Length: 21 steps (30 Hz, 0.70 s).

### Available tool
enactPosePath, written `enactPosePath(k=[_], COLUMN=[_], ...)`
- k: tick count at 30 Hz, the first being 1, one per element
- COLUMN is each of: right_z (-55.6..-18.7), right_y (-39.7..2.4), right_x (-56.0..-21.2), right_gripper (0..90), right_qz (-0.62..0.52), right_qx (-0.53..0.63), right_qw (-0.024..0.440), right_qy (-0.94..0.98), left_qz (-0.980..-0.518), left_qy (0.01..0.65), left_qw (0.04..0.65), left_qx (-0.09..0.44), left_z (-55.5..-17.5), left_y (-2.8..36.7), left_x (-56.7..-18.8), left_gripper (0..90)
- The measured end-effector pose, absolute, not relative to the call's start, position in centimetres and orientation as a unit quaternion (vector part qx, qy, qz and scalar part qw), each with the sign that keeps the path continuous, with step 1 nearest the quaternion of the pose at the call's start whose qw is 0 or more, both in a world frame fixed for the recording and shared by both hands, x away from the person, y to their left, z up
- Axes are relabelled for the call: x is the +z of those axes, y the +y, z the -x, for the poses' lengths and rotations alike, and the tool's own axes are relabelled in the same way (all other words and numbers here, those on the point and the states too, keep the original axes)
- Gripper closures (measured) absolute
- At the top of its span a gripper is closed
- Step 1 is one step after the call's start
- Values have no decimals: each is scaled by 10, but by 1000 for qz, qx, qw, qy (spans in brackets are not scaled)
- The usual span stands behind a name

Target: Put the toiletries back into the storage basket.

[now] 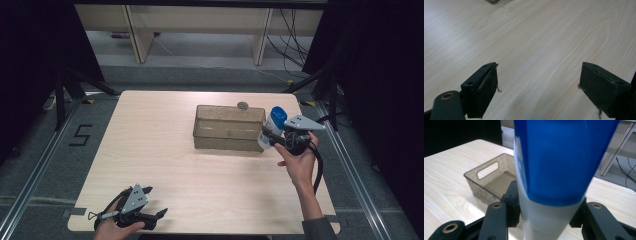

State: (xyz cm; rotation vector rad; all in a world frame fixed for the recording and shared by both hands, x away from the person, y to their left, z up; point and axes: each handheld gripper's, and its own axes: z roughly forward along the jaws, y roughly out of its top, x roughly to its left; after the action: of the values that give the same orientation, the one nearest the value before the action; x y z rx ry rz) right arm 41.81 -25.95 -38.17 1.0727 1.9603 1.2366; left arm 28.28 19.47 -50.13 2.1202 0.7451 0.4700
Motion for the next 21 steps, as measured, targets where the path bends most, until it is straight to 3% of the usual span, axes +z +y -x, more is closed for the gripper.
enactPosePath(k=[21], right_z=[-450], right_y=[-256], right_x=[-379], right_gripper=[563], right_qz=[-407], right_qx=[459], right_qw=[295], right_qy=[732], left_qz=[-844], left_qy=[297], left_qw=[405], left_qx=[188], left_z=[-284], left_y=[197], left_x=[-501], left_gripper=[149])
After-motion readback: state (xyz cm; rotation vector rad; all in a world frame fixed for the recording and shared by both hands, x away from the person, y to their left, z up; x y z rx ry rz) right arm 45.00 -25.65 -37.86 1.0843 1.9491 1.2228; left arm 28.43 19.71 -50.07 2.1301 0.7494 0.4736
